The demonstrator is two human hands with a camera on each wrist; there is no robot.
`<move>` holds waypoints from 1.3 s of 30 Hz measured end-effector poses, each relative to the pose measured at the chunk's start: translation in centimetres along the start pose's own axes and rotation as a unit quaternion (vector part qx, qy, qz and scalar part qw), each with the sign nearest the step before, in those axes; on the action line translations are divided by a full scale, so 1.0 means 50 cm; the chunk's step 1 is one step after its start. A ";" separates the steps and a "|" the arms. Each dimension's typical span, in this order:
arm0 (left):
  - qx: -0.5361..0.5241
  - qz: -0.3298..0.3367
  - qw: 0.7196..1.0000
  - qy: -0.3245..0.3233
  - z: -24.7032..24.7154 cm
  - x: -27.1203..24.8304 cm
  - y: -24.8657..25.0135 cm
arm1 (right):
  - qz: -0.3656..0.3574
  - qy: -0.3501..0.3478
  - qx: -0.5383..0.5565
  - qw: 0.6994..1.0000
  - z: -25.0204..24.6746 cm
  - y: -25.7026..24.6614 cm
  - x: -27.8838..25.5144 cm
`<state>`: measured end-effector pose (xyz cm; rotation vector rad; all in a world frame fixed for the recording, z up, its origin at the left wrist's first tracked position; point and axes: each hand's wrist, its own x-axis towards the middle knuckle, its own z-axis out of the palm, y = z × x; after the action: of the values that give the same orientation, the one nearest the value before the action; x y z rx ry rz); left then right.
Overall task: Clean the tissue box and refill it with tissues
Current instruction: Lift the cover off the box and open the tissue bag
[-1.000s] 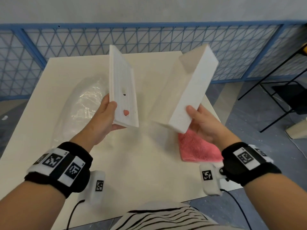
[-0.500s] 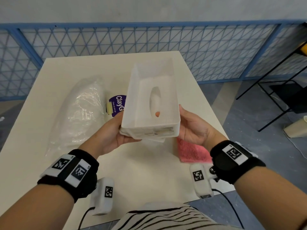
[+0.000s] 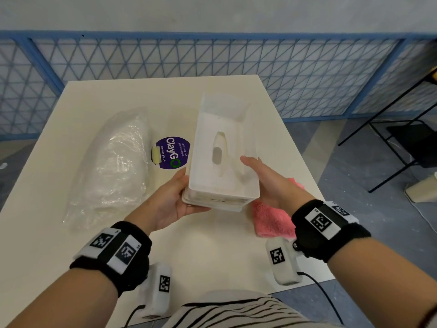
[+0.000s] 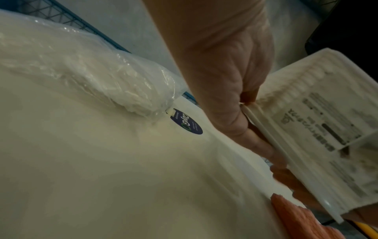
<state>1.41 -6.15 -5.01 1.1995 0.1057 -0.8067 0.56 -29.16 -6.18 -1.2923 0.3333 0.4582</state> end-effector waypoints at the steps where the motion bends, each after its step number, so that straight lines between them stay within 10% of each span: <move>1: 0.005 -0.008 1.000 0.005 0.002 0.004 -0.001 | 0.003 0.006 0.010 1.000 -0.002 0.004 0.006; 7: 0.110 -0.059 0.987 0.106 0.016 0.032 0.019 | 0.012 0.060 -0.015 0.998 -0.001 0.000 0.030; 33: 0.179 -0.109 0.968 0.138 0.023 0.083 -0.030 | 0.015 0.220 -0.236 0.946 -0.004 -0.007 0.074; 39: 0.286 0.037 0.938 0.190 -0.011 0.010 0.044 | -0.071 0.287 -0.372 0.880 0.027 -0.036 0.075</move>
<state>3.29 -5.67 -3.77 1.8959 0.1454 -0.5401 4.69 -27.71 -6.13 -2.1976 0.5832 0.0440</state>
